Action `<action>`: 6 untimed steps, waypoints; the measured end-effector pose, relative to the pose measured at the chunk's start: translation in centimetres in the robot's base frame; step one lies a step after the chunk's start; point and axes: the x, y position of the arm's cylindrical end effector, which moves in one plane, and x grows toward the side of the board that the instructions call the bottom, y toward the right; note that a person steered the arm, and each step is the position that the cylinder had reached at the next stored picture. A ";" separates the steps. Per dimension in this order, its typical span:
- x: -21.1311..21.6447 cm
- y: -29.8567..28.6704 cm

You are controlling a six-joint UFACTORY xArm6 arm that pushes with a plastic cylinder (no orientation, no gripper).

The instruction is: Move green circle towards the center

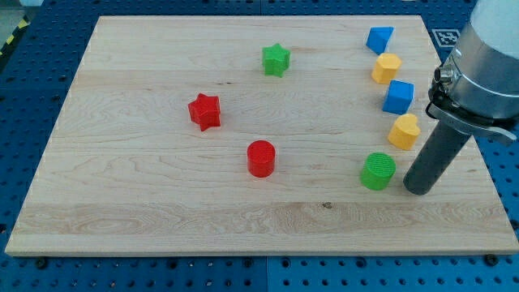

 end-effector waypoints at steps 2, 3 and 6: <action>0.0 -2.4; -0.6 -4.9; 0.8 -8.6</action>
